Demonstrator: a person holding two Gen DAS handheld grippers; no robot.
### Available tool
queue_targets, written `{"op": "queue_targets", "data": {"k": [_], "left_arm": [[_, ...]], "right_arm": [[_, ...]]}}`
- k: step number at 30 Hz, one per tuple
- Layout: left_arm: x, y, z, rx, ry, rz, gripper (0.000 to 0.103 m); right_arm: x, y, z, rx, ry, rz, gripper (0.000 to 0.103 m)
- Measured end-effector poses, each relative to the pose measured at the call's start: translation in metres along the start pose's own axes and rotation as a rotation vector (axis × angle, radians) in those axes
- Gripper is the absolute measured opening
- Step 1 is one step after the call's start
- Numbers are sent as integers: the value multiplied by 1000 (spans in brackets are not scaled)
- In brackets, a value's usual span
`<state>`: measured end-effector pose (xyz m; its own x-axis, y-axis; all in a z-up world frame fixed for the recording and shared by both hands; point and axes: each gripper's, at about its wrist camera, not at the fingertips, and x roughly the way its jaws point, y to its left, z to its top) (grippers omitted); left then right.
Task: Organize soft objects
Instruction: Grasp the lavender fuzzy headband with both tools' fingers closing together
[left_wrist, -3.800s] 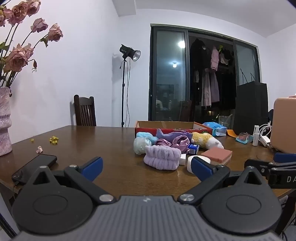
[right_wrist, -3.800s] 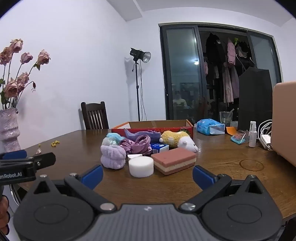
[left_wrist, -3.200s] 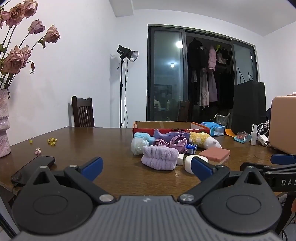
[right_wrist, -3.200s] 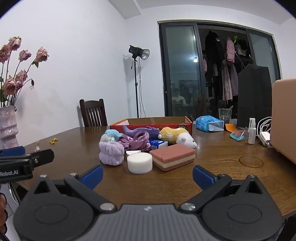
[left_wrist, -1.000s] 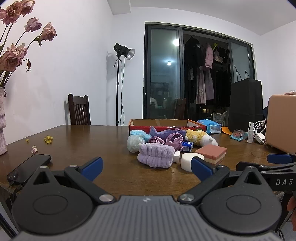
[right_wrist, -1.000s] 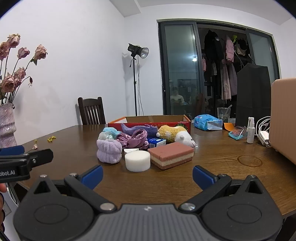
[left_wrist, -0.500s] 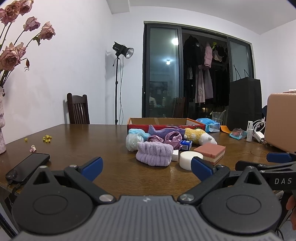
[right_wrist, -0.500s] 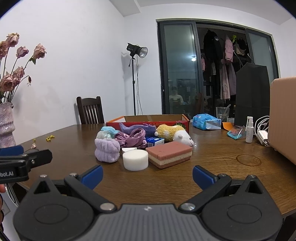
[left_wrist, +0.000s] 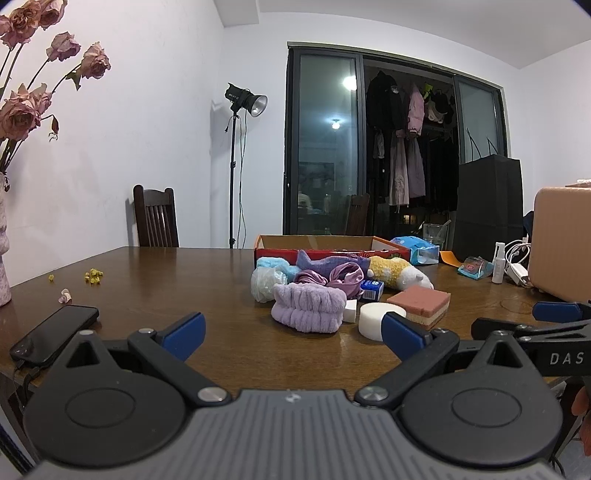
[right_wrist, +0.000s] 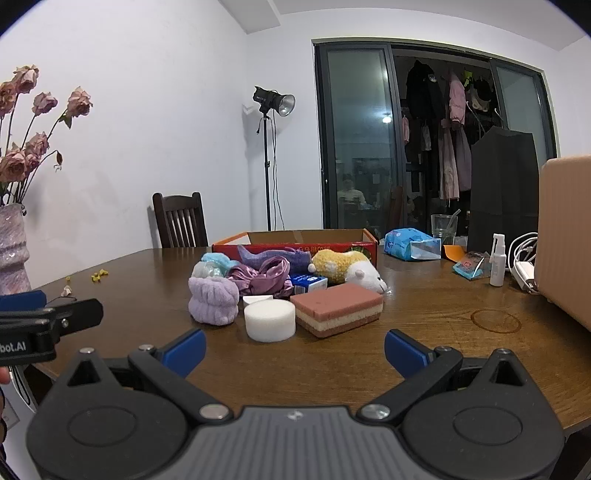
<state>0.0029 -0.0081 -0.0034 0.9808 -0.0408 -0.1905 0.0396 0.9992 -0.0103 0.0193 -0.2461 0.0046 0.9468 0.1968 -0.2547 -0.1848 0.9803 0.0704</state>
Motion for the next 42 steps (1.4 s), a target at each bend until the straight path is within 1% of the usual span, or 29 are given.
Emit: {"op": "queue_targets", "data": {"k": [4,5,7,8,10,12,13,14,15,16,17,19,20,22,23,24,25,26,27,28,30,32,33,34,35,37,39,41,42], "left_arm": [[22,9,8,1,-22,3,103],[33,12,11,-4,-6,-6,103],[54,19,18,4,31,-32,103],[66,21,21,11,49,-27,103],[90,26,24,12,96,-9,103],[110,32,27,1,141,-24,103],[122,37,29,-22,163,-39,101],[131,41,32,-48,177,-50,98],[141,46,34,-79,194,-58,92],[152,51,38,-111,216,-62,85],[165,54,41,-138,234,-68,82],[189,59,46,-160,250,-83,75],[203,61,47,-164,266,-91,74],[230,64,47,-178,333,-119,71],[243,66,46,-188,370,-150,65],[252,69,44,-207,404,-168,39],[256,71,42,-226,421,-194,23],[253,73,40,-244,424,-218,19],[245,76,37,-256,413,-220,18],[233,78,34,-258,399,-201,18],[202,77,23,-260,380,-179,18],[174,72,11,-248,381,-180,19],[162,73,6,-250,387,-189,27],[151,75,2,-260,400,-212,41],[142,78,3,-265,403,-234,45],[130,84,12,-272,354,-247,57],[128,93,24,-292,319,-241,67],[137,97,30,-311,323,-206,67],[146,99,30,-323,347,-193,66]], "right_arm": [[8,-7,7,10,-43,-13,103],[16,-10,8,13,-46,-12,103],[33,-14,10,21,-33,17,103],[41,-16,12,29,-21,40,103],[59,-18,19,40,11,122,103],[76,-11,28,37,46,141,102],[88,-8,33,31,79,148,98],[99,-5,38,26,101,158,87],[109,-1,42,19,113,170,80],[118,4,45,11,126,184,70],[130,9,49,7,142,205,67],[149,17,54,6,163,244,62],[159,21,56,8,176,261,59],[179,30,58,5,198,275,59],[186,32,59,7,207,275,56],[196,33,59,14,220,280,53],[203,34,60,22,237,289,43],[209,35,60,23,253,303,31],[212,35,61,14,260,319,24],[210,37,61,-10,257,336,17],[196,42,60,-89,236,383,17],[174,47,51,-190,240,428,17],[166,48,47,-212,252,445,17],[156,48,42,-219,271,473,17],[147,46,36,-208,298,508,18],[134,41,35,-161,323,545,19],[127,35,44,-90,300,565,23],[130,29,54,-6,265,560,34],[136,27,56,27,263,540,34]]}}
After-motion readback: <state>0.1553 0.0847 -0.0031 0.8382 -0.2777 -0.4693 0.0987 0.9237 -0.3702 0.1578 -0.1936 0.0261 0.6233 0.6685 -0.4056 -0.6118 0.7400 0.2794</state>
